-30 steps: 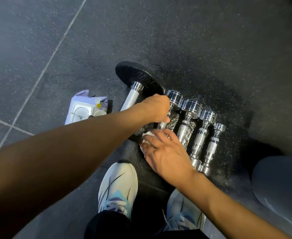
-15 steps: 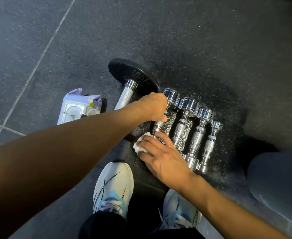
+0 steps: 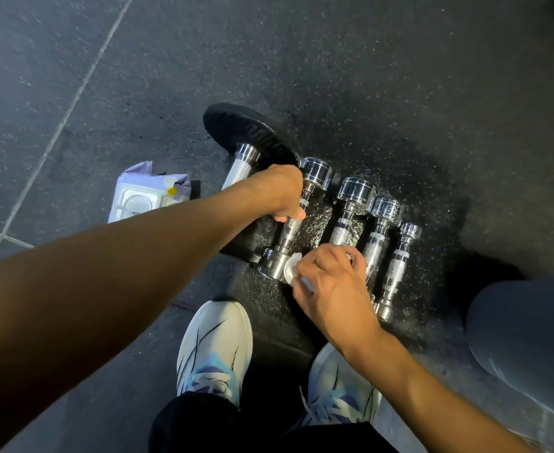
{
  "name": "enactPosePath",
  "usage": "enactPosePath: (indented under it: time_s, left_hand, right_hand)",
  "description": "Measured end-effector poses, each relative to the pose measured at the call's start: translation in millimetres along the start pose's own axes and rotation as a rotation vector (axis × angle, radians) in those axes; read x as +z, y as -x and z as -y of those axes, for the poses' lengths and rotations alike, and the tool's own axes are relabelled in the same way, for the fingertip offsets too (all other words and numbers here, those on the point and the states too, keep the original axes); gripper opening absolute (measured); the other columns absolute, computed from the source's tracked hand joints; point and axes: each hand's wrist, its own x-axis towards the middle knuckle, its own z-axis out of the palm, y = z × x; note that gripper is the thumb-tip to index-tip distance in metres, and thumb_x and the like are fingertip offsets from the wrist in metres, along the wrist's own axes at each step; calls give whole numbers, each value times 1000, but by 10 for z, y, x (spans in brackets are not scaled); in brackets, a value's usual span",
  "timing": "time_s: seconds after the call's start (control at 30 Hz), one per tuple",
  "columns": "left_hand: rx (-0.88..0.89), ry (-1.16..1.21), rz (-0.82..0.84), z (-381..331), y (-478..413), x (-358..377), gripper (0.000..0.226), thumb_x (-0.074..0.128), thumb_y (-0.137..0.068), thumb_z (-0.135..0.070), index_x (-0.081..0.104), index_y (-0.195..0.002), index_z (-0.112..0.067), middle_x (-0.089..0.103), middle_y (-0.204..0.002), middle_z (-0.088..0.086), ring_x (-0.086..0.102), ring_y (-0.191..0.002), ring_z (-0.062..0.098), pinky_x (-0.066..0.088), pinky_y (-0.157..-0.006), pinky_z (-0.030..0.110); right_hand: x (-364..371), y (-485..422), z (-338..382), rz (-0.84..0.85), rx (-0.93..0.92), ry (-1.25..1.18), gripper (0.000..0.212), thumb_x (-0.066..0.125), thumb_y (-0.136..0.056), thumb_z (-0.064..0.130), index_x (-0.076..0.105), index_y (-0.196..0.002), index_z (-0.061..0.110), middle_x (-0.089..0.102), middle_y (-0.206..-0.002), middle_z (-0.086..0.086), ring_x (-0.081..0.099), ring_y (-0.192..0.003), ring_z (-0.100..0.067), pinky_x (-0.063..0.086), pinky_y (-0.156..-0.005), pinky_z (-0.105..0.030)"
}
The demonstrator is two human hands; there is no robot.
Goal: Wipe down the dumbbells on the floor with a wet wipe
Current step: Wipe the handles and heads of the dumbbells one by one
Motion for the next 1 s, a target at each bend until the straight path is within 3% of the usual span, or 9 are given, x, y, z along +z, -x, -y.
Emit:
enactPosePath:
  time_s: [0.1, 0.27, 0.47, 0.6, 0.67, 0.8, 1.0]
  left_hand:
    - [-24, -6, 14, 14, -22, -13, 41, 70, -91, -47, 65, -81, -8, 63, -60, -2, 53, -52, 10, 35, -49, 28]
    - [-25, -32, 56, 52, -28, -36, 43, 67, -91, -51, 73, -90, -9, 64, -67, 1, 55, -55, 14, 39, -51, 28]
    - [-34, -62, 75, 36, -32, -30, 46, 65, -92, -51, 74, -97, -6, 70, -79, 3, 57, -57, 14, 41, -53, 27]
    - [-24, -24, 45, 64, -26, -17, 39, 69, -93, -44, 73, -94, -5, 73, -81, 4, 63, -64, 16, 46, -58, 28]
    - [-18, -2, 52, 71, -19, -26, 38, 69, -93, -44, 74, -93, -6, 74, -84, 3, 65, -69, 16, 49, -68, 29]
    - [-25, 27, 62, 55, -7, -34, 41, 65, -92, -52, 74, -85, -12, 71, -74, -2, 62, -67, 14, 50, -75, 28]
    - [0, 129, -12, 68, 60, 7, 41, 73, -87, -49, 75, -90, -8, 77, -81, 2, 72, -82, 16, 56, -87, 34]
  right_hand:
    - [51, 23, 21, -2, -19, 41, 8, 69, -89, 29, 71, -82, 26, 67, -94, 10, 59, -114, -22, 33, -109, -57]
    - [154, 93, 6, -1, -20, 33, 11, 71, -89, 34, 73, -78, 33, 70, -95, 23, 56, -125, -20, 23, -113, -57]
    - [317, 108, -57, -60, 47, -91, 11, 71, -88, 33, 73, -77, 36, 68, -88, 30, 54, -125, -12, 14, -116, -49]
    - [262, 134, -25, -149, 93, -241, 17, 79, -84, 22, 66, -84, 34, 67, -93, 26, 55, -119, -14, 25, -109, -55]
    - [175, 130, -1, -153, 66, -207, 12, 78, -87, 23, 70, -83, 32, 69, -95, 22, 55, -114, -15, 30, -106, -48]
    - [73, 62, -14, -125, -84, -257, 7, 73, -93, 17, 74, -100, 17, 68, -109, 6, 59, -107, -19, 47, -92, -40]
    - [130, -126, 196, -72, -301, -91, 17, 59, -101, 21, 73, -105, 13, 64, -120, -3, 55, -110, -28, 50, -89, -41]
